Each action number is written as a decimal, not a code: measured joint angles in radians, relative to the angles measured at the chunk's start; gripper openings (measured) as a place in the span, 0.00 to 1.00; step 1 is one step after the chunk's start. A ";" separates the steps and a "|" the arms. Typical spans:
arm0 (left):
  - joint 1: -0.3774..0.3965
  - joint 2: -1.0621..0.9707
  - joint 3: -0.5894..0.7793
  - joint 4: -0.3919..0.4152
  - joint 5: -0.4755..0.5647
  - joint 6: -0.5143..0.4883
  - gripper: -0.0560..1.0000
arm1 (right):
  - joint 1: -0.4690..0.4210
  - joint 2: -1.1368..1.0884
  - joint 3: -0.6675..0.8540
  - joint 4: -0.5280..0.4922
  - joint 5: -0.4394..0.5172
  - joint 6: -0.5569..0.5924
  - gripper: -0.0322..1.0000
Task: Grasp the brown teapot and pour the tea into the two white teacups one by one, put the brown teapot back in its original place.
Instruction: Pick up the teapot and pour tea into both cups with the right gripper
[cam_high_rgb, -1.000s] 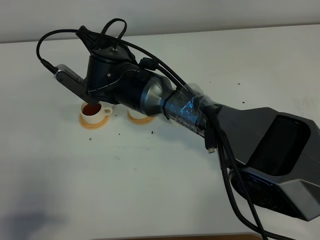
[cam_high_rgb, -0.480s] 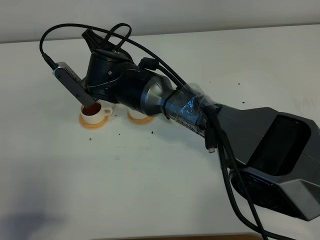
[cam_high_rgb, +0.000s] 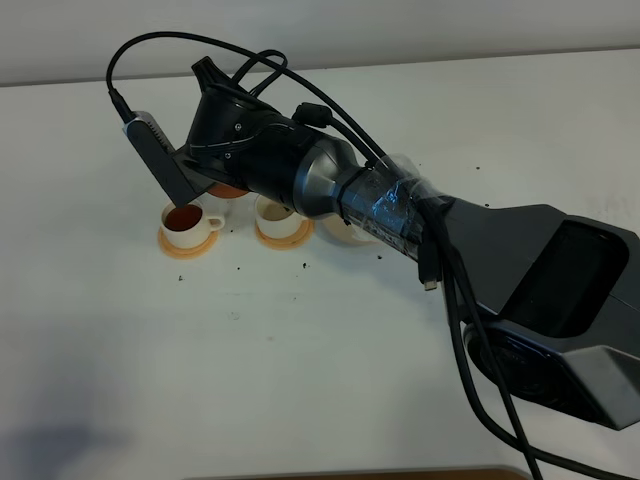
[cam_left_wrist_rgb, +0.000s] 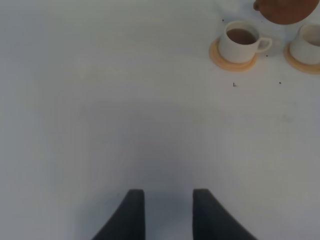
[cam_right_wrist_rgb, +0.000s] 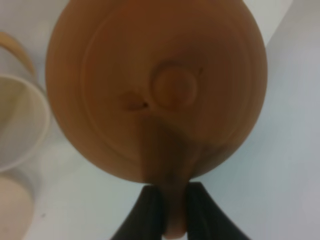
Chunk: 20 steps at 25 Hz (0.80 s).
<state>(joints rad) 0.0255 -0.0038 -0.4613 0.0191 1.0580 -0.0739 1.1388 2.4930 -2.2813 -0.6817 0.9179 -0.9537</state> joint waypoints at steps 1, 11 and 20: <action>0.000 0.000 0.000 0.000 0.000 0.000 0.31 | -0.001 0.000 0.000 0.004 0.004 0.006 0.16; 0.000 0.000 0.000 0.000 0.000 0.000 0.31 | -0.047 0.001 -0.122 0.172 0.097 0.036 0.16; 0.000 0.000 0.000 0.000 0.000 0.000 0.31 | -0.061 0.001 -0.151 0.302 0.260 0.064 0.16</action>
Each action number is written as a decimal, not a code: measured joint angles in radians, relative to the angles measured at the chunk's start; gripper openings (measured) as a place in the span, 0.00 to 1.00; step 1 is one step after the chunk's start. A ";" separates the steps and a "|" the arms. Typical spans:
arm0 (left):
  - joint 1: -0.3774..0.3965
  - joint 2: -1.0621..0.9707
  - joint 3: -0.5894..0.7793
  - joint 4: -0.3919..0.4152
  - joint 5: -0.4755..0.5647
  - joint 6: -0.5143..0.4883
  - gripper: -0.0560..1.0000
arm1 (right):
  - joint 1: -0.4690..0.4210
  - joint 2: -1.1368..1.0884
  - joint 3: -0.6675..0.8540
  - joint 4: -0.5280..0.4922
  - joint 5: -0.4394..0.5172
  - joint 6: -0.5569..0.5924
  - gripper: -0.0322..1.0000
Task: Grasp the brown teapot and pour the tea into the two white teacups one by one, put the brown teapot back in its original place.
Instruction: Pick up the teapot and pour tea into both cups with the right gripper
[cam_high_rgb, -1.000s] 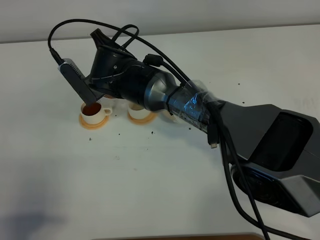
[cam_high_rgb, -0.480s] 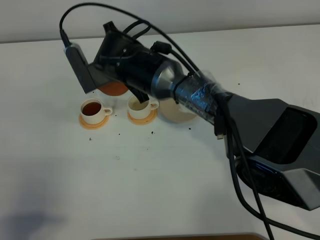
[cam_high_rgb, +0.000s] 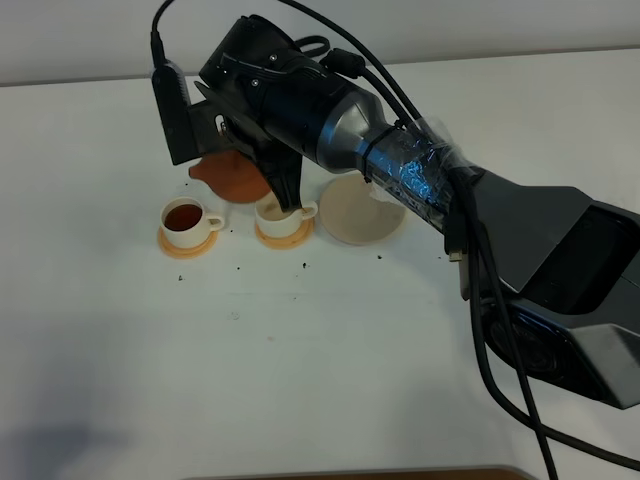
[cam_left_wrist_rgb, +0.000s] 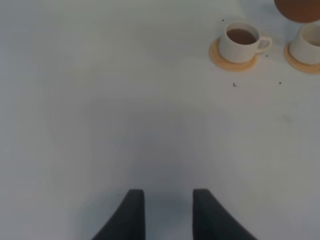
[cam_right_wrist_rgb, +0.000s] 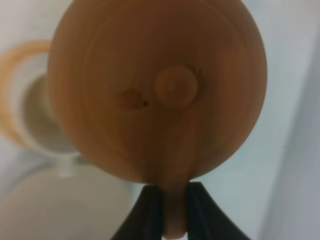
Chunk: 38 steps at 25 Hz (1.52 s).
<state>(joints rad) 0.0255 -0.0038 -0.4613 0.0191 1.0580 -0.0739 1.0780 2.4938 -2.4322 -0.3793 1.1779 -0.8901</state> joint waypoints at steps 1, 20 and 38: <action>0.000 0.000 0.000 0.000 0.000 0.000 0.31 | 0.000 0.000 0.000 0.019 0.017 0.003 0.16; 0.000 0.000 0.000 0.000 0.000 0.000 0.31 | 0.000 -0.002 -0.009 0.206 0.049 0.028 0.16; 0.000 0.000 0.000 0.000 0.000 0.000 0.31 | -0.091 -0.207 0.100 0.131 0.053 0.130 0.16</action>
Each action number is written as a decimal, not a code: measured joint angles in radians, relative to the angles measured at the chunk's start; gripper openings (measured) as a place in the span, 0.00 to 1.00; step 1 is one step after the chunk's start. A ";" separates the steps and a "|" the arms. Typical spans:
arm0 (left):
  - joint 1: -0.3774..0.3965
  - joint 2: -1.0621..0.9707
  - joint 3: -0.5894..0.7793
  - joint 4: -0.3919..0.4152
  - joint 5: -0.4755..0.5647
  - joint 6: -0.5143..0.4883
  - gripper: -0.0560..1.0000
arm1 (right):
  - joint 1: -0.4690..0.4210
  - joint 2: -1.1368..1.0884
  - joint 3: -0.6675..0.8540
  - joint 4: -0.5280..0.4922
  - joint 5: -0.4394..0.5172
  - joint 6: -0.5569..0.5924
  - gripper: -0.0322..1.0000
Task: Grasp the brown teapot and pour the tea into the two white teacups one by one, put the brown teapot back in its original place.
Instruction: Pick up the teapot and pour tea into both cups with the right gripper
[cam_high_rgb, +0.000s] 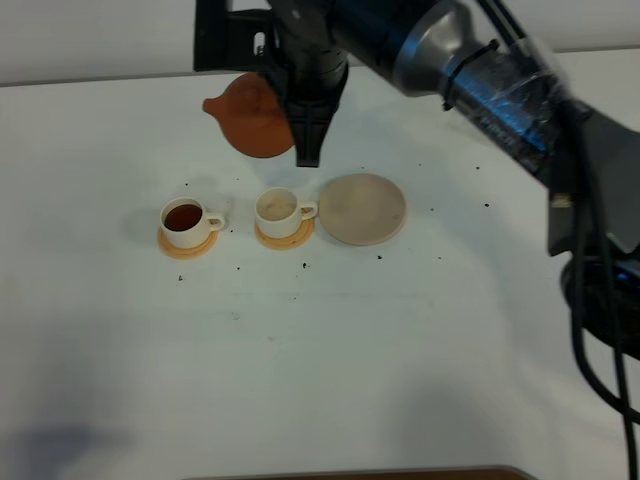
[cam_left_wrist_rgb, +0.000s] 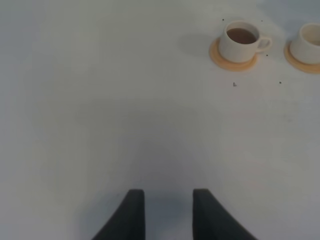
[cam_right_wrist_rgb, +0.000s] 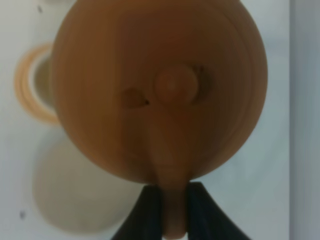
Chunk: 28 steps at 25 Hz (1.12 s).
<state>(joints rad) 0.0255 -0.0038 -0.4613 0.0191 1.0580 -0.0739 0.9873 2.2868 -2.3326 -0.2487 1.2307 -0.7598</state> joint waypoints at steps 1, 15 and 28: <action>0.000 0.000 0.000 0.000 0.000 0.000 0.31 | -0.006 -0.012 0.025 -0.001 0.000 0.002 0.16; 0.000 0.000 0.000 0.000 0.000 0.000 0.31 | -0.037 -0.121 0.346 -0.034 -0.002 0.044 0.16; 0.000 0.000 0.000 0.000 0.000 0.000 0.31 | -0.028 -0.121 0.503 -0.166 -0.197 0.072 0.16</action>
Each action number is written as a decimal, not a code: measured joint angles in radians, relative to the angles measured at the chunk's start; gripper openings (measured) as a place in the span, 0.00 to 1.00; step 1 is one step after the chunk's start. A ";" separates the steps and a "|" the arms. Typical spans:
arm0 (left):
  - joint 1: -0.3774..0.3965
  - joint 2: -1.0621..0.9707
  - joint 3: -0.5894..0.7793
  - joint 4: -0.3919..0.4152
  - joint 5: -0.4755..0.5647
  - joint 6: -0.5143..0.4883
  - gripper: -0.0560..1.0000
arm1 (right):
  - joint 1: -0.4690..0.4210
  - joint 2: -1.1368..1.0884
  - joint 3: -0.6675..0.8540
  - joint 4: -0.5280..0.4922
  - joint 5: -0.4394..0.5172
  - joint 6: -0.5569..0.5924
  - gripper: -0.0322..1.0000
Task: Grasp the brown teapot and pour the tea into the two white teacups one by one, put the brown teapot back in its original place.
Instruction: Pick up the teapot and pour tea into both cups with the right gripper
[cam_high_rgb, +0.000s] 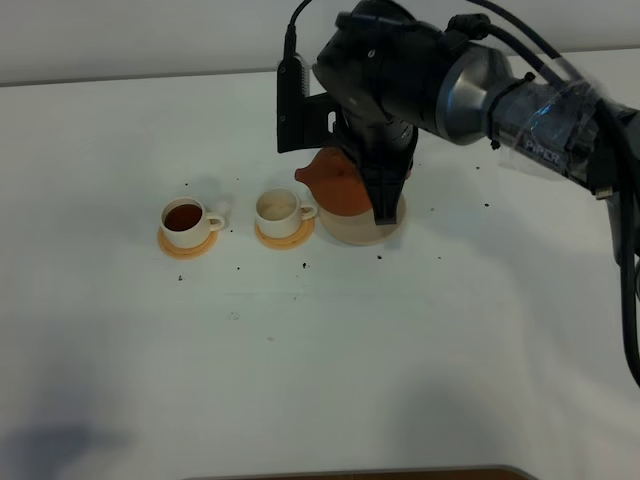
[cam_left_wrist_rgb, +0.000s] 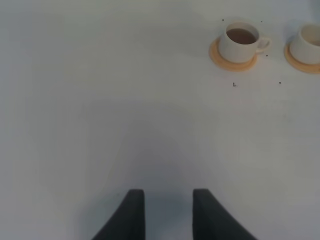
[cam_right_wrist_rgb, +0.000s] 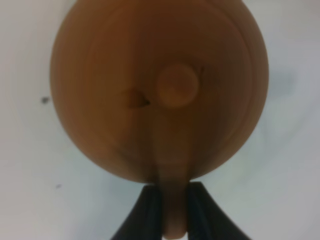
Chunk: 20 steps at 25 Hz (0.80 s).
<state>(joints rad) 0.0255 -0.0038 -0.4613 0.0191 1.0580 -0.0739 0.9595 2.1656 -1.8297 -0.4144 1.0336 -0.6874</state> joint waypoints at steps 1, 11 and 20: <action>0.000 0.000 0.000 0.000 0.000 0.000 0.31 | 0.005 0.000 0.009 -0.013 -0.021 0.002 0.16; 0.000 0.000 0.000 0.000 0.000 0.000 0.31 | 0.052 0.042 0.036 -0.182 -0.116 0.020 0.16; 0.000 0.000 0.000 0.000 0.000 0.000 0.31 | 0.066 0.060 0.036 -0.267 -0.125 0.042 0.16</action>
<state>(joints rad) 0.0255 -0.0038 -0.4613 0.0191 1.0580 -0.0739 1.0255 2.2261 -1.7935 -0.6817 0.9081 -0.6451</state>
